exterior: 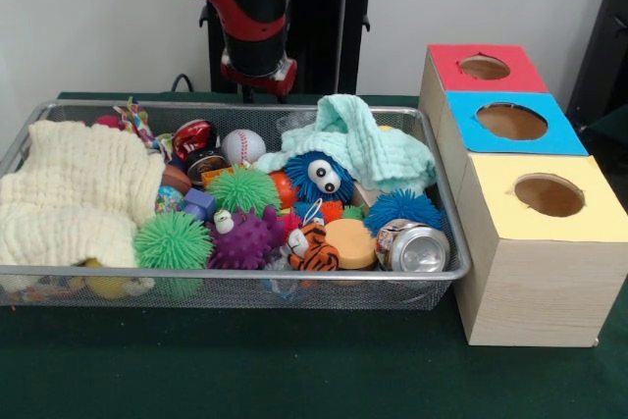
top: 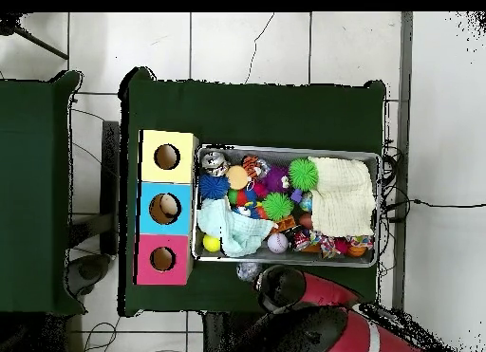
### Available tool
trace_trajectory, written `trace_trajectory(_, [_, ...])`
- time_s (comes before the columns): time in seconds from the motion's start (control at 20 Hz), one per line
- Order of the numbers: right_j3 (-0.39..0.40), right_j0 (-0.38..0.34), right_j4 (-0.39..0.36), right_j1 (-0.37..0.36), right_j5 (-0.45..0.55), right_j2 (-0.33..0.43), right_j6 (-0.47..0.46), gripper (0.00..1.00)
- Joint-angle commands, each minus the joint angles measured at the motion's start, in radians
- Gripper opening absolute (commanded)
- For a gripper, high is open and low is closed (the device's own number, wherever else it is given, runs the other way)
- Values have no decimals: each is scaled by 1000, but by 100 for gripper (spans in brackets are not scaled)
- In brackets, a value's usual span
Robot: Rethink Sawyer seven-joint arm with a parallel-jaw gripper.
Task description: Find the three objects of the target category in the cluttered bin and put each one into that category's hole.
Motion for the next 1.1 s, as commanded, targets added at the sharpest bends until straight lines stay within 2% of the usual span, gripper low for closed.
trace_trajectory(0.05, [-171,-23,-26,34,-42,105,32,100])
trace_trajectory(1.1, [-153,-29,-31,37,-82,105,65,100])
